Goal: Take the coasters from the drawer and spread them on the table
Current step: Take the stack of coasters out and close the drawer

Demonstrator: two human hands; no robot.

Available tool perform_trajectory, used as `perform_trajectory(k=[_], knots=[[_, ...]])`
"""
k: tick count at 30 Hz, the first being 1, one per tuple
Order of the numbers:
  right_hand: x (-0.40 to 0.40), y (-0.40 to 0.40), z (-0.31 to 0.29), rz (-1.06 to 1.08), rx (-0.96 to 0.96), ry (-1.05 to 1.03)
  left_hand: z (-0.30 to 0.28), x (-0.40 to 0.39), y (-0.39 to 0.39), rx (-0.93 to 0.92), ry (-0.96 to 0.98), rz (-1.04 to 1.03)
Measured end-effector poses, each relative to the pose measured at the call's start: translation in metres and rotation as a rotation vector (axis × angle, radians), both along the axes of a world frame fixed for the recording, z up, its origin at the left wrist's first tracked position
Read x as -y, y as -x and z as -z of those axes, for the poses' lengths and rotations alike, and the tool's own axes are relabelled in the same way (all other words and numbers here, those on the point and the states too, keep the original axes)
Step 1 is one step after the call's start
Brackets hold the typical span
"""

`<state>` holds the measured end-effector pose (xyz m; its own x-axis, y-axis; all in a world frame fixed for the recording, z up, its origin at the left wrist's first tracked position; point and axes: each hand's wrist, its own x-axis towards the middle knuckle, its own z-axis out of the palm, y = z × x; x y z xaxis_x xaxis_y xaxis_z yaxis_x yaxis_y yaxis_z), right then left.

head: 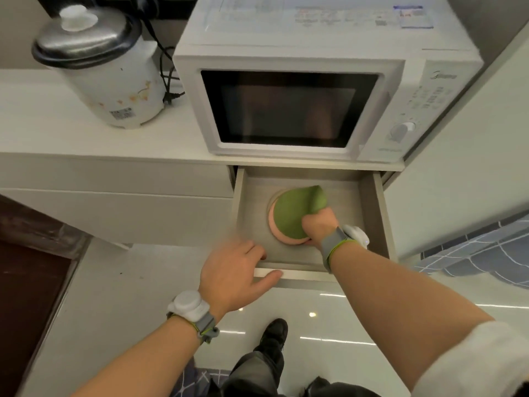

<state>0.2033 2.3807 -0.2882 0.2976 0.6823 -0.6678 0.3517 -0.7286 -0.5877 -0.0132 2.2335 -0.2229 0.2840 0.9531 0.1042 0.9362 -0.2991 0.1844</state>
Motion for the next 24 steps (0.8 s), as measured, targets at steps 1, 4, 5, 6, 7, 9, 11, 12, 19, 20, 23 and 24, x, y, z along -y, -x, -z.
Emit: perform_trajectory(k=[1, 4, 5, 6, 7, 9, 11, 12, 19, 20, 23, 24], knots=[[0.013, 0.003, -0.026, 0.027, -0.018, -0.009, -0.001, 0.001, 0.002, -0.008, 0.004, 0.038], [0.035, -0.002, -0.073, 0.055, -0.082, -0.08, -0.006, 0.001, 0.005, -0.024, 0.009, 0.111], [0.041, -0.006, -0.086, 0.059, -0.104, -0.091, -0.007, 0.001, 0.005, -0.021, 0.001, 0.118], [0.046, -0.011, -0.094, 0.069, -0.131, -0.121, -0.007, 0.001, 0.005, -0.018, -0.012, 0.119], [0.052, -0.019, -0.108, 0.079, -0.15, -0.145, -0.008, -0.001, 0.002, -0.018, -0.031, 0.126], [0.056, -0.025, -0.122, 0.112, -0.215, -0.149, -0.003, -0.005, 0.007, -0.02, -0.045, 0.11], [0.063, -0.039, -0.14, 0.175, -0.302, -0.158, -0.003, -0.015, 0.007, -0.027, -0.069, 0.122], [0.065, -0.045, -0.148, 0.201, -0.334, -0.168, -0.004, -0.023, 0.006, -0.028, -0.075, 0.128], [0.075, -0.074, -0.169, 0.282, -0.506, -0.173, -0.011, -0.079, 0.0, -0.044, -0.185, 0.079], [0.077, -0.077, -0.169, 0.297, -0.542, -0.176, -0.014, -0.086, -0.002, -0.046, -0.218, 0.07], [0.079, -0.075, -0.165, 0.335, -0.623, -0.191, -0.018, -0.109, -0.006, -0.051, -0.275, 0.047], [0.079, -0.074, -0.164, 0.34, -0.636, -0.194, -0.018, -0.116, -0.008, -0.051, -0.291, 0.042]])
